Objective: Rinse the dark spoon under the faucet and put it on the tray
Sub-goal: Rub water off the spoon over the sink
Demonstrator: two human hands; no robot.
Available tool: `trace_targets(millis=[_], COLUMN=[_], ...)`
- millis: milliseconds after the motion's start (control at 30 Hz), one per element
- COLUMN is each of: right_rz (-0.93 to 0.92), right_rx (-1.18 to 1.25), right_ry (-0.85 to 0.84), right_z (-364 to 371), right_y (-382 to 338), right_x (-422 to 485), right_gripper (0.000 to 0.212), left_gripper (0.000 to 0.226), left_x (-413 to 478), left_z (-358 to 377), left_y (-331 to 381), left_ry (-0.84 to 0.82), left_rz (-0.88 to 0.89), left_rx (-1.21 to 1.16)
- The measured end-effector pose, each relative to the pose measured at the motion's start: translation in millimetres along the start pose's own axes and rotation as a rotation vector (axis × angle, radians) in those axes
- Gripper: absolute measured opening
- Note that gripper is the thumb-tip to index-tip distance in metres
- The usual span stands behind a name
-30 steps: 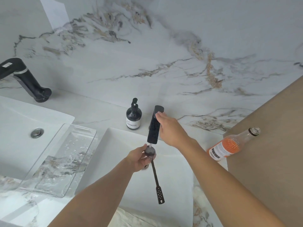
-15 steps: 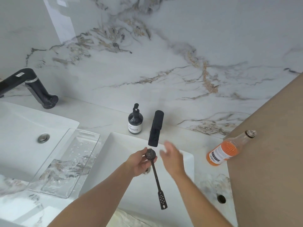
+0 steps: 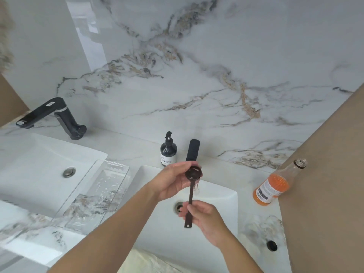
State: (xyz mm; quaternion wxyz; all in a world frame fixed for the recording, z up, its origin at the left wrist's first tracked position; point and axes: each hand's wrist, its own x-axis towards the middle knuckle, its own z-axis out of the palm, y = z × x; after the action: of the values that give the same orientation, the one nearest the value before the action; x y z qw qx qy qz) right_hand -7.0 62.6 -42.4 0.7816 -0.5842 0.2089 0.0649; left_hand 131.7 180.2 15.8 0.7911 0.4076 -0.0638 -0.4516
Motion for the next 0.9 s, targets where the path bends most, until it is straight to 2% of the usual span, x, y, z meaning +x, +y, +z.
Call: trace_targets(millis=[100, 267, 367, 433, 533, 633, 800, 900], right_rz=[-0.082, -0.139, -0.122, -0.099, -0.101, -0.134, -0.192, -0.193], right_rx=[-0.066, -0.172, -0.220, -0.145, -0.077, -0.085, -0.080, -0.108], right_ry=[-0.024, -0.061, -0.090, -0.048, 0.031, 0.112, 0.177, 0.245], right_z=[-2, -6, -5, -6, -7, -6, -16, -26], right_y=[-18, -35, -28, -18, -12, -21, -41, -43], right_x=[9, 11, 6, 1, -3, 2, 18, 25], right_gripper=[0.017, 0.015, 0.011, 0.009, 0.009, 0.010, 0.004, 0.008], left_gripper=[0.024, 0.021, 0.025, 0.035, 0.038, 0.039, 0.044, 0.048], left_x=[-2, -6, -7, -7, -11, -11, -7, -6], left_z=[16, 30, 35, 39, 46, 56, 56, 37], left_y=[24, 48, 56, 60, 62, 63, 70, 69], left_ry=[-0.084, -0.110, -0.121, -0.147, -0.225, -0.339, -0.565, -0.519], left_rz=[0.038, 0.065, 0.108, 0.133, 0.104, 0.053, -0.044, -0.058], left_rx=[0.123, 0.279, 0.261, 0.226, 0.316, 0.382, 0.330, 0.322])
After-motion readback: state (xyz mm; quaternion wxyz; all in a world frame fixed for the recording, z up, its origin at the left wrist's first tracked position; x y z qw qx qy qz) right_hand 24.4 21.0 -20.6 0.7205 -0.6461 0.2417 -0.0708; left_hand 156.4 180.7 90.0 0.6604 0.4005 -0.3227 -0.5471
